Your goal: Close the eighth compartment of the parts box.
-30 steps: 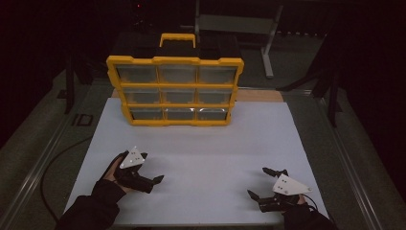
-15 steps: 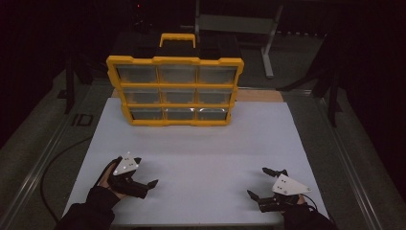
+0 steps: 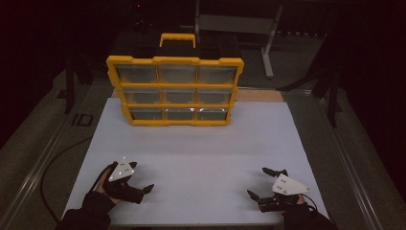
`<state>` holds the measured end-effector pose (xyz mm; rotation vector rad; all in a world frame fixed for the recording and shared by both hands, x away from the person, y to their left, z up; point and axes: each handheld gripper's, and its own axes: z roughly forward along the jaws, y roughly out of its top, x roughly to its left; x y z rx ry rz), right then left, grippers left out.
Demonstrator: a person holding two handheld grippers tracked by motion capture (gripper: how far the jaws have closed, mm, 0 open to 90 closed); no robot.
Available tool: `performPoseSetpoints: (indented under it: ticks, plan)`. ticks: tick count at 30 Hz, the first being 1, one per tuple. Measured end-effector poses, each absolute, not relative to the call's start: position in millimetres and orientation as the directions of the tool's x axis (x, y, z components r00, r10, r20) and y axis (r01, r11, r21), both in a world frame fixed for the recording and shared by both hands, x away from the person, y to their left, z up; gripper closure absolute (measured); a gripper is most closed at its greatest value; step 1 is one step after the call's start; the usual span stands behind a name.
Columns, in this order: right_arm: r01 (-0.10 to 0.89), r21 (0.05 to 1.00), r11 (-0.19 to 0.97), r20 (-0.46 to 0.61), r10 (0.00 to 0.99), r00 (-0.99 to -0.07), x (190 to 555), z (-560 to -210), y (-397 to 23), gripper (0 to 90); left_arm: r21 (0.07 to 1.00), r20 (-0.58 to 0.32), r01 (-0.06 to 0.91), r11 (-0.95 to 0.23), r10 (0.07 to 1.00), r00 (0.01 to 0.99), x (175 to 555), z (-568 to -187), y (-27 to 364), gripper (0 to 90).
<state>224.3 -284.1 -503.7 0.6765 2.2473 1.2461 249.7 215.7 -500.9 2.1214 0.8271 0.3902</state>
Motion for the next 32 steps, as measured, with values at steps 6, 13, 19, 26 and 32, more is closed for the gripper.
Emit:
performPoseSetpoints:
  ticks: [6, 13, 19, 26, 32]
  plan:
    - [0.186, 0.865, 0.467, -0.172, 0.622, -0.764, 224.5, -504.0, -283.8, 8.3, 0.778, 0.006, 0.418, -0.469, 0.67, 0.742, 243.8, -505.7, 217.9, 0.0]
    - [0.184, 0.865, 0.467, -0.171, 0.619, -0.767, 224.3, -504.0, -283.7, 8.4, 0.799, -0.001, 0.407, -0.443, 0.676, 0.737, 241.3, -506.0, 222.5, 0.0]
    - [0.186, 0.865, 0.466, -0.17, 0.62, -0.766, 224.3, -504.0, -284.1, 8.3, 0.809, -0.01, 0.408, -0.423, 0.684, 0.729, 242.0, -506.4, 224.4, 0.0]
    - [0.187, 0.864, 0.468, -0.169, 0.619, -0.767, 224.7, -504.5, -284.1, 8.4, 0.814, -0.008, 0.399, -0.423, 0.679, 0.734, 242.2, -507.9, 224.8, 0.0]
    - [0.187, 0.863, 0.469, -0.169, 0.618, -0.768, 224.9, -504.8, -284.1, 8.3, 0.82, -0.009, 0.393, -0.417, 0.676, 0.737, 241.5, -506.6, 223.7, 0.0]
